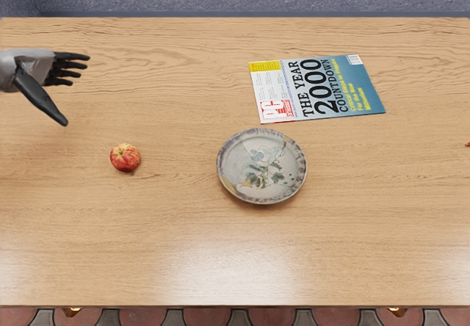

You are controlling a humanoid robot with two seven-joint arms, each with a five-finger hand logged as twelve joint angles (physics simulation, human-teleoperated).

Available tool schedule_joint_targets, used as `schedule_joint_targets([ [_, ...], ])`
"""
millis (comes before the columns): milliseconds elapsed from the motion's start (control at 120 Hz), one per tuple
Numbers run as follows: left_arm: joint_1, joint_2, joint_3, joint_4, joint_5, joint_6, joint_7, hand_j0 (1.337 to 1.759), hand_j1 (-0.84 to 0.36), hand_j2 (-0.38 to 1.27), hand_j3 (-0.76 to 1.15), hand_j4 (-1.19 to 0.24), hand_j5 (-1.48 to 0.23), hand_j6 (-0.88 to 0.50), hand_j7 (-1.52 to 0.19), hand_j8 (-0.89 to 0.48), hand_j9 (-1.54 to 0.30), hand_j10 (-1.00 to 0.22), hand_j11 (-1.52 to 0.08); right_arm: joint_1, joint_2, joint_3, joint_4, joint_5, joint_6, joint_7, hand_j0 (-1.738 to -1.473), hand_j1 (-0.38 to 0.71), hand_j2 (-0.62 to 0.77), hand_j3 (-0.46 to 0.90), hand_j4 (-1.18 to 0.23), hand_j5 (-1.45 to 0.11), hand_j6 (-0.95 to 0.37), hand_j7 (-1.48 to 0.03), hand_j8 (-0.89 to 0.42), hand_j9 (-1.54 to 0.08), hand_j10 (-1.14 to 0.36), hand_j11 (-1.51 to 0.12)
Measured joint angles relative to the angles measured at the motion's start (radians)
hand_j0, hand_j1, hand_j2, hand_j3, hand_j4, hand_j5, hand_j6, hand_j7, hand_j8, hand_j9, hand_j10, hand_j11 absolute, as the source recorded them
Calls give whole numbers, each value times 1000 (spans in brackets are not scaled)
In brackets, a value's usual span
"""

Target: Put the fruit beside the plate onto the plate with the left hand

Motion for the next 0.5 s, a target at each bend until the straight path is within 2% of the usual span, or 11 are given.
schedule_joint_targets([
  [117,3,2,1,1,-2,0,7,1658,329,4,0,-20,-23,-21,-23,-21,-23,-20,-23,-2,0,0,0,-2,0,0,-1658,-349,0,0,0,0,0,0,0,0,0,0],
  [250,9,12,14,-22,-1,21,74,1658,329,4,0,-21,-23,-21,-23,-21,-23,-20,-23,-2,0,0,1,-3,0,0,-1658,-349,0,0,0,0,0,0,0,0,0,0],
  [367,3,22,86,-97,12,182,97,1658,327,5,0,-22,-25,-23,-25,-22,-25,-21,-25,-3,0,0,1,-3,0,0,-1658,-349,0,0,0,0,0,0,0,0,0,0],
  [500,-53,3,208,-199,18,400,103,1658,323,6,0,-26,-30,-26,-29,-26,-29,-25,-29,-3,0,0,1,-3,0,0,-1658,-349,0,0,0,0,0,0,0,0,0,0],
])
